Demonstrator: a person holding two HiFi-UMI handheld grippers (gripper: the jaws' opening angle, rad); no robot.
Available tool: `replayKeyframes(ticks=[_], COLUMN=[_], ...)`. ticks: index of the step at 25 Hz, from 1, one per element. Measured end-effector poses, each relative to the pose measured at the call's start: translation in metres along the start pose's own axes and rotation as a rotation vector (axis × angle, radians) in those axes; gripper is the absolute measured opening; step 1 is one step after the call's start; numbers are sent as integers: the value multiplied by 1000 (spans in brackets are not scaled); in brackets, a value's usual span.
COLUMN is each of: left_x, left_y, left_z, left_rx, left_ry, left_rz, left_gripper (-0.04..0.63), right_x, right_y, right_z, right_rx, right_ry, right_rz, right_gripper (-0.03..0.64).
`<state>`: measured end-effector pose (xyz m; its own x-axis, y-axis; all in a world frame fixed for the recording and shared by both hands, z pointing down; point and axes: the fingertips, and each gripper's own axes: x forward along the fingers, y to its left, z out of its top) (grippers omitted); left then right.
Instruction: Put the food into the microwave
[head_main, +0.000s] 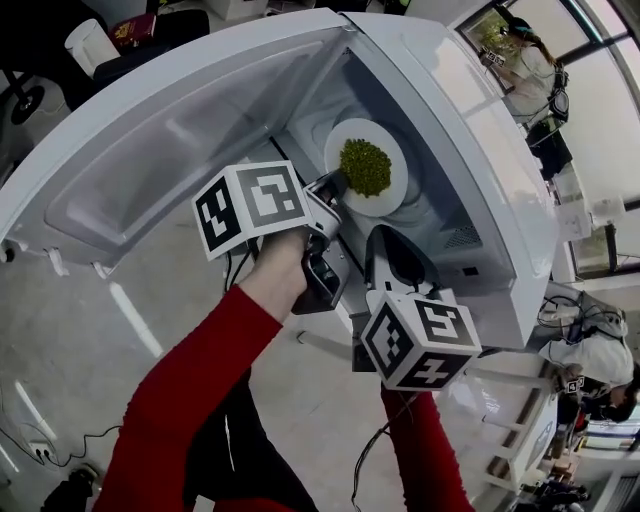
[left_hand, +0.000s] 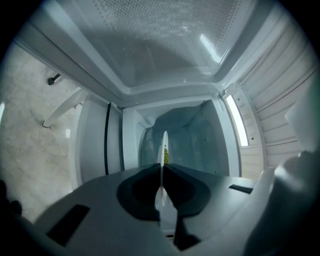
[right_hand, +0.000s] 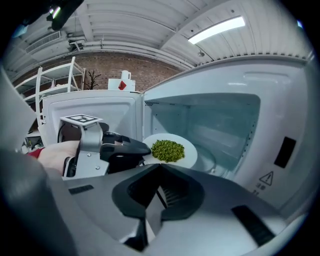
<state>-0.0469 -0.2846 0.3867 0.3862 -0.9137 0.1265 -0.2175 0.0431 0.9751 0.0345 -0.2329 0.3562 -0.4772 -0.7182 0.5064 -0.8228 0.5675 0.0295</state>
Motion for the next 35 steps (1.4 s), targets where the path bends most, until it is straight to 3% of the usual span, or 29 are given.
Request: replayKeyframes(ticks=[11,27,30,35], left_x=[40,79,80,84], left_y=[-3,-4,-4,-5], left_z=[12,11,11,0], left_rx=[22,86,111,215], left_ry=[12,122,139,205], left_rz=[35,108,119,173], left_gripper=[23,23,23,23], right_x=[15,13,15,13], right_y=[-7,-19,-20,-26], right_z=[7,15,13,11], right_rx=[-21,-23,-14,-5], right_ry=[25,39,51,62], right_rz=[-9,-59,-66,-79], right_gripper=[14,14,14,14])
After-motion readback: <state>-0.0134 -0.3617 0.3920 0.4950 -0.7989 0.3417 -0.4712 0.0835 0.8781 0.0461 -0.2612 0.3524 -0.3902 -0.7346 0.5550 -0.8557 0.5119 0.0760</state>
